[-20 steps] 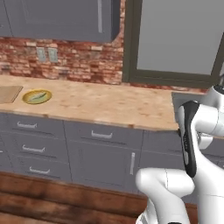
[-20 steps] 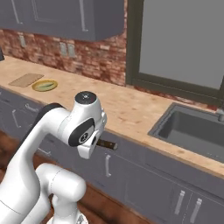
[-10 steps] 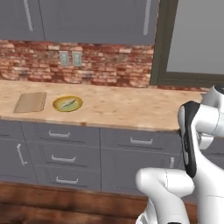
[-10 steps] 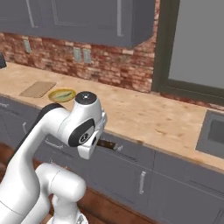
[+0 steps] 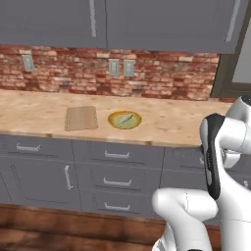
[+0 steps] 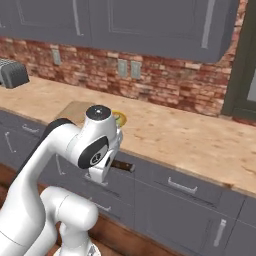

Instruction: Pick up the knife from the drawer and place it on the cutting board. Then place the meat from the plate to the cutting board.

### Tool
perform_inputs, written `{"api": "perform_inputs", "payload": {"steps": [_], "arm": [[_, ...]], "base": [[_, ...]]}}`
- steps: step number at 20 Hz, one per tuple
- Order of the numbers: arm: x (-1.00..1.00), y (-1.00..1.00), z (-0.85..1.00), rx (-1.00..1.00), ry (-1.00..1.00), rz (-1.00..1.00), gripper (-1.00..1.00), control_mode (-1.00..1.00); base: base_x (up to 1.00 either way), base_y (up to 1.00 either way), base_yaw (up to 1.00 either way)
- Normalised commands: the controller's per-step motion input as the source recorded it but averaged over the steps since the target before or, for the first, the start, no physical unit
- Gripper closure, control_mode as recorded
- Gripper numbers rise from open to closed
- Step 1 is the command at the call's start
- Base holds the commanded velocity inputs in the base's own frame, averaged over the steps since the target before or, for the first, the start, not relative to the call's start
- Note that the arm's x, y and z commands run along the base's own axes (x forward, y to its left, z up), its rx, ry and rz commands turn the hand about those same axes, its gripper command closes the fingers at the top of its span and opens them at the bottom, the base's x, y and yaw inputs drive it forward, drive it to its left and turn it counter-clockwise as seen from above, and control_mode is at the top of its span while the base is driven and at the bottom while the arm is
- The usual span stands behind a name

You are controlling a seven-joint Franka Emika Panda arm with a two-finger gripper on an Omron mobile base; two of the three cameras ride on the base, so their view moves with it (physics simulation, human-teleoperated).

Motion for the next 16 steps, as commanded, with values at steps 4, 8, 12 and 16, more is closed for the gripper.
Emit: {"api": "perform_inputs", "payload": {"steps": [4,8,12,16], "arm": [[0.0,0.0,0.0,0.0,0.0,0.0,1.0,1.0],[0.0,0.0,0.0,0.0,0.0,0.0,1.0,1.0],[0.0,0.0,0.0,0.0,0.0,0.0,1.0,1.0],[0.0,0.0,0.0,0.0,0.0,0.0,1.0,1.0]], "base": [[0.4,1.0,0.0],[0.74,1.0,-0.01],[0.98,1.0,-0.13],[0.56,0.86,-0.27]]}}
